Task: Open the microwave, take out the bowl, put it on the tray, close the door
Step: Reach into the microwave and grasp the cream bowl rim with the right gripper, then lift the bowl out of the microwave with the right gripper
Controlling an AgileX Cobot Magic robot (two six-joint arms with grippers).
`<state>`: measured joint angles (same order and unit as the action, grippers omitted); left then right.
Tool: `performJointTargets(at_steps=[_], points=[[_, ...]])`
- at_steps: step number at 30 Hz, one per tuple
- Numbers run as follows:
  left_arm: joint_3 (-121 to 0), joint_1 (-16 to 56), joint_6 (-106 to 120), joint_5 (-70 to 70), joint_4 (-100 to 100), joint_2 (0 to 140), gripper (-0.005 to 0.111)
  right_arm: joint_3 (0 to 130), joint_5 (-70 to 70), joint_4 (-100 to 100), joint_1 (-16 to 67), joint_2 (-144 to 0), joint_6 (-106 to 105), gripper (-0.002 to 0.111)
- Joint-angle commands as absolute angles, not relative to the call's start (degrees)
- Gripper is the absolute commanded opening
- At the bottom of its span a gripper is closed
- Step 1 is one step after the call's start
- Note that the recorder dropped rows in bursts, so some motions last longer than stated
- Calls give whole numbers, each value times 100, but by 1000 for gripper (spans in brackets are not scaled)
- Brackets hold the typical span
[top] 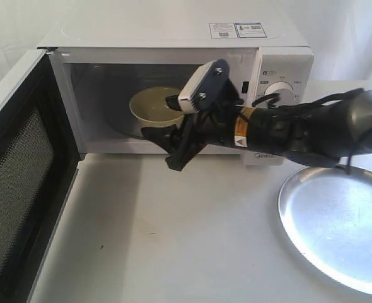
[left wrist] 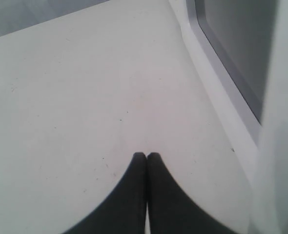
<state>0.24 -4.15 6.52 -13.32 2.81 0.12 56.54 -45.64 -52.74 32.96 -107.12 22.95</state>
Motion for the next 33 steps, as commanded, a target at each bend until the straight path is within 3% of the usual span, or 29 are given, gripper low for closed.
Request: performJointTargets(at_steps=[1, 6, 10, 11, 14, 22, 29, 33], points=[[0, -394, 623, -1329, 255, 0, 0, 6374, -4252, -4736, 3625, -11393, 1638, 72], [0, -394, 623, -1329, 255, 0, 0, 7289, -2882, -3416, 3818, -12047, 751, 70], [0, -394, 623, -1329, 255, 0, 0, 7789, -1956, -2767, 3818, -12335, 518, 55], [0, -394, 623, -1329, 255, 0, 0, 7845, -1690, -2843, 3826, -12349, 518, 46], [0, -394, 623, -1329, 255, 0, 0, 7855, -910, -3266, 3970, -12305, 479, 0], [0, -394, 623, -1329, 255, 0, 0, 7709, 563, -3320, 4911, -11535, 0, 0], [0, -394, 623, -1329, 255, 0, 0, 7328, 4177, -3254, 6228, -10398, 188, 0], [0, -394, 623, -1329, 255, 0, 0, 6861, 5790, -3512, 6509, -10050, 718, 0]])
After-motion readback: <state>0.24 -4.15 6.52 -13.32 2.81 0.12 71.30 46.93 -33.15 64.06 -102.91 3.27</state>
